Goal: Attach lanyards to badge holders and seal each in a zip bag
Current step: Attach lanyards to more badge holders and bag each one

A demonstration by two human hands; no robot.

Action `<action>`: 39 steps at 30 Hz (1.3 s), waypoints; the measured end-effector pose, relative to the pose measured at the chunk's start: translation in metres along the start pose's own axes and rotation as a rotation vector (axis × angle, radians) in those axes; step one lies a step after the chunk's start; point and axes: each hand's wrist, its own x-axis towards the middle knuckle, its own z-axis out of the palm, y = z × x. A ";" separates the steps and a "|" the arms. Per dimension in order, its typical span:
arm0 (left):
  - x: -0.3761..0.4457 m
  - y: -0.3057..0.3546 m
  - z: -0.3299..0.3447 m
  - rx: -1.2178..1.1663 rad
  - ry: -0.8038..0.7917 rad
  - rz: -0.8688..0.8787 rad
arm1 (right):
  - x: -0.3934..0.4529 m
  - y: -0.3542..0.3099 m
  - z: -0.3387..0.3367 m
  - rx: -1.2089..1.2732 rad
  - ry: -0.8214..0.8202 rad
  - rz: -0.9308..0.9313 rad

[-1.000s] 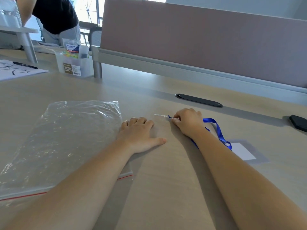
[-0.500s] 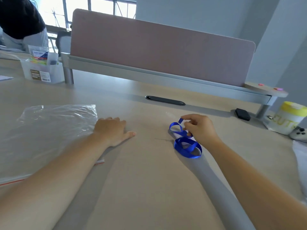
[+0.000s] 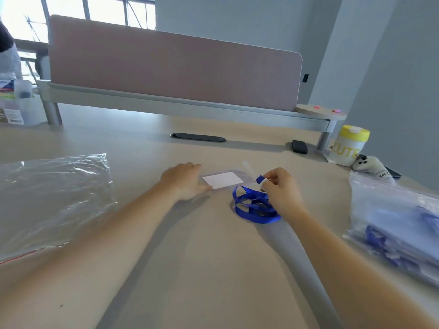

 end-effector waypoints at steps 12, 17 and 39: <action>0.034 0.047 0.023 -0.173 -0.067 -0.088 | 0.012 0.020 -0.003 -0.075 -0.006 -0.040; 0.035 0.046 0.018 -0.198 -0.103 -0.155 | 0.009 0.021 -0.001 -0.199 -0.082 -0.065; -0.004 0.048 -0.004 -0.759 0.187 -0.216 | 0.011 -0.001 -0.017 -0.075 0.023 -0.237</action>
